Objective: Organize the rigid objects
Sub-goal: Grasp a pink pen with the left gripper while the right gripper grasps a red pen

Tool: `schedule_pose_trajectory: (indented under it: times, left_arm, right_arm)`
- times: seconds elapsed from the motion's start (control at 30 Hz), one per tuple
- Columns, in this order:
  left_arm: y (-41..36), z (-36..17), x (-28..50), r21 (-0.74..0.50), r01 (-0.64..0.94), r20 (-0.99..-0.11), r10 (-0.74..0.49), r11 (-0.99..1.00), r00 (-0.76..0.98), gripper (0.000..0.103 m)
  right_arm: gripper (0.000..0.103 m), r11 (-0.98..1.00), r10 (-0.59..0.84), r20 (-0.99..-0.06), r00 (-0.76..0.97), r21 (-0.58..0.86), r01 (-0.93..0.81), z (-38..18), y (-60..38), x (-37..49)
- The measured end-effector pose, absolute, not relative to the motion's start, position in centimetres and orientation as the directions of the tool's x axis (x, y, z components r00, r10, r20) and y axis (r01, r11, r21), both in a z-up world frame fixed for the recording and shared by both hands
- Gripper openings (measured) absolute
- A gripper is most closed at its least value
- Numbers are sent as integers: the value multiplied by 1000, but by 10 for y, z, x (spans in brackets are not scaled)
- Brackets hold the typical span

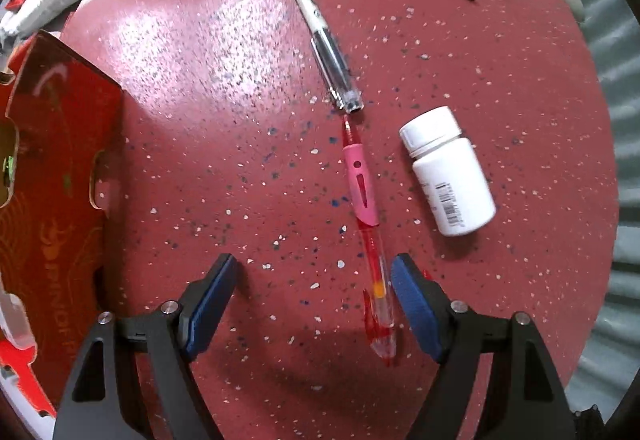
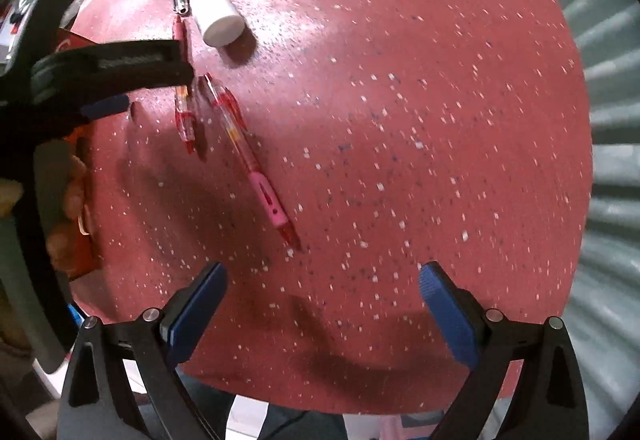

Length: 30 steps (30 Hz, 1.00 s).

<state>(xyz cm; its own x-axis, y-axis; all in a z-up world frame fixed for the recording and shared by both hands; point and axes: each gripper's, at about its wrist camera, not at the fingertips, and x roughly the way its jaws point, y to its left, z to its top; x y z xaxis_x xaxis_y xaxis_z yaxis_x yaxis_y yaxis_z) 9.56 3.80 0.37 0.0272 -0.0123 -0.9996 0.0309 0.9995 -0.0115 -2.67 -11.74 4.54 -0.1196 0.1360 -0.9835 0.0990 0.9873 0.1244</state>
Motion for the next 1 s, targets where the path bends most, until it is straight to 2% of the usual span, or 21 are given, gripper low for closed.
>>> schedule_pose_trajectory:
  times: [0.07, 0.2, 0.37, 0.4, 0.43, 0.47, 0.57, 0.6, 0.67, 0.7, 0.77, 0.83, 0.87, 0.93, 0.97, 1.0]
  left_arm:
    - [36, 4, 96, -2, 41, -999, -4, 999, 44, 85]
    - [42, 2, 95, 59, 36, -995, 56, 998, 79, 96]
    - [54, -1, 95, 41, -13, -997, 41, 999, 68, 99]
    - [59, -3, 93, 40, -14, -997, 41, 999, 71, 100]
    - [61, -3, 91, 42, -14, -996, 42, 999, 75, 100]
    - [59, -3, 90, 48, -12, -996, 49, 999, 80, 100]
    - [47, -6, 86, 60, -3, -994, 60, 998, 93, 100]
    - [47, -6, 87, 59, -5, -994, 59, 998, 91, 100]
    - [48, -5, 85, 51, -9, -995, 51, 999, 84, 98]
    - [47, -5, 85, 46, -7, -996, 46, 999, 83, 95]
    - [43, -2, 84, 26, 0, -997, 26, 1000, 78, 88]
    - [34, 4, 85, -9, 8, -998, -10, 1000, 64, 70]
    - [28, 6, 86, -9, 27, -998, -11, 1000, 59, 65]
    - [16, 8, 86, -17, 76, -998, -21, 997, 54, 39]
    - [10, 10, 86, -15, 103, -999, -20, 995, 49, 31]
    - [3, 10, 85, -33, 137, -999, -37, 990, 28, 10]
  right_arm:
    - [97, 990, 128, -985, -114, 120, 70, 44, -113, -16]
    - [97, 995, 98, -991, -92, 99, -6, 32, -94, 6]
    - [97, 990, 56, -997, -59, 63, -125, 12, -67, 31]
    - [93, 987, 42, -998, -53, 50, -153, 9, -62, 35]
    - [85, 983, 31, -998, -49, 40, -179, 6, -57, 38]
    - [85, 977, 6, -999, -50, 17, -211, 3, -52, 40]
    - [76, 970, -3, -1000, -24, 3, -245, 6, -46, 41]
    - [70, 969, -5, -1000, -22, 1, -247, 7, -45, 40]
    - [46, 966, -1, -1000, -20, 4, -260, 10, -41, 39]
    - [10, 960, 2, -1000, -21, 8, -279, 14, -38, 40]
    - [11, 956, 0, -999, -42, 12, -294, 15, -37, 39]
    - [11, 967, 33, -997, -64, 49, -250, 17, -41, 35]
    - [11, 972, 42, -997, -59, 55, -229, 21, -47, 34]
    - [11, 980, 66, -996, -51, 75, -183, 30, -58, 29]
    - [11, 983, 85, -995, -48, 91, -159, 34, -62, 29]
    - [11, 985, 100, -994, -41, 105, -138, 41, -70, 27]
